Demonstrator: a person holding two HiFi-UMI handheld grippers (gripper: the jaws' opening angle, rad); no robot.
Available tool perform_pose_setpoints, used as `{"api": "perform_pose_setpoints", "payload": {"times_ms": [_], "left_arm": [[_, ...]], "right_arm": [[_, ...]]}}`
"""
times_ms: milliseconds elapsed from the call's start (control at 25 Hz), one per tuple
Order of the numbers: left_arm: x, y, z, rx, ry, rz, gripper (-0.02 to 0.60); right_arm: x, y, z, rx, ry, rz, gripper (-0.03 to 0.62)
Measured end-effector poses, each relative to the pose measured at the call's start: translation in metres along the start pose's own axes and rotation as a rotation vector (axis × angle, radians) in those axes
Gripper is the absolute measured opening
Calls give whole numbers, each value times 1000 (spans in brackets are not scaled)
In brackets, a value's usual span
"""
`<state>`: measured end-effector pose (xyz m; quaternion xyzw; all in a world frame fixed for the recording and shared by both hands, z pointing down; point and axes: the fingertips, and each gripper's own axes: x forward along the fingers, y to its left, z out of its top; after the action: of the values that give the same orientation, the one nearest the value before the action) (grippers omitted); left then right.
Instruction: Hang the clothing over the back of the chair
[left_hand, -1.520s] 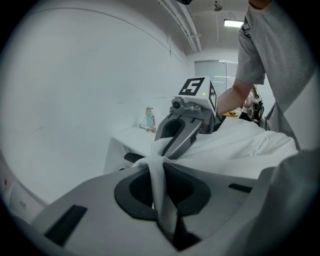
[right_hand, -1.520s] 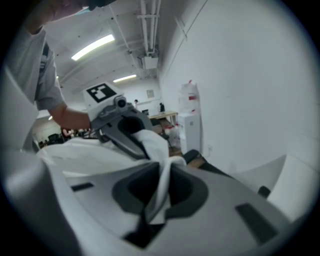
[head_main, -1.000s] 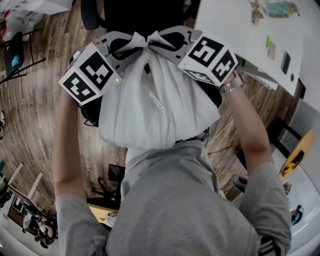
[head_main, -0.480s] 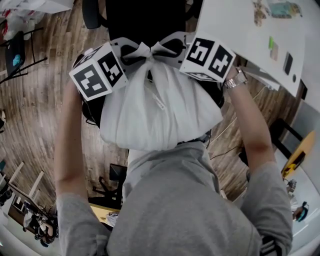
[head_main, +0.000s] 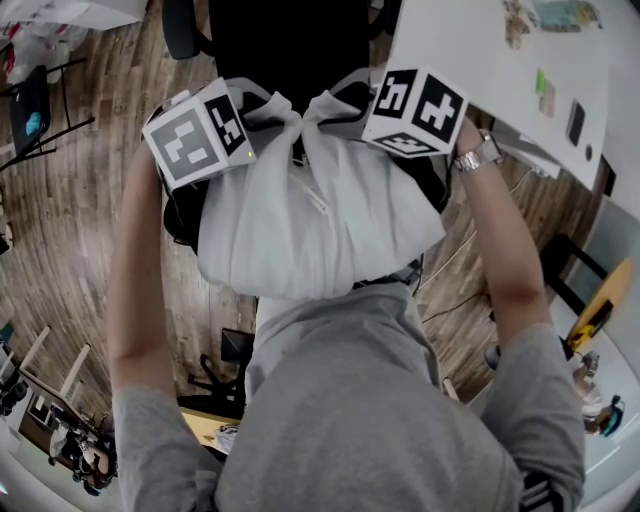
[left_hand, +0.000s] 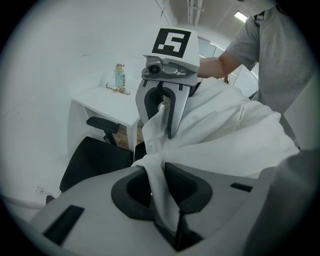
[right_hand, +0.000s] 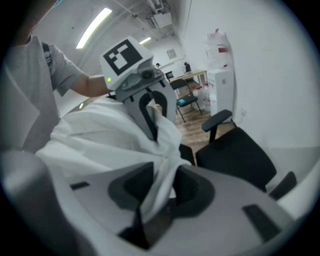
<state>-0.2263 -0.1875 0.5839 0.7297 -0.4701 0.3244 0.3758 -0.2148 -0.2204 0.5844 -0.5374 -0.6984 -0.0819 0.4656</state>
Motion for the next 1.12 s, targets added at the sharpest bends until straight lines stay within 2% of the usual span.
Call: {"api": "perform_pose_setpoints", "payload": {"times_ms": [200,560,720,920,1120], "left_arm": [[-5,1,-2,12,32,-2,115],[-18,2,-3,21,96,-13,149],[-27,4,-5,22,154,-9,153],[-40,-4,-8,-20,194,-71,199],[-53,-13,-4,-49,177,-96,219]], "right_arm": [[-8,3,-5,31,28,25,152],[-34,5,-14,66,38,18,164],[-46,6,-16,88,19,30,179],[-59,11,-20,102,32,29,199],[-71,18,-22,115,33,32,214]]}}
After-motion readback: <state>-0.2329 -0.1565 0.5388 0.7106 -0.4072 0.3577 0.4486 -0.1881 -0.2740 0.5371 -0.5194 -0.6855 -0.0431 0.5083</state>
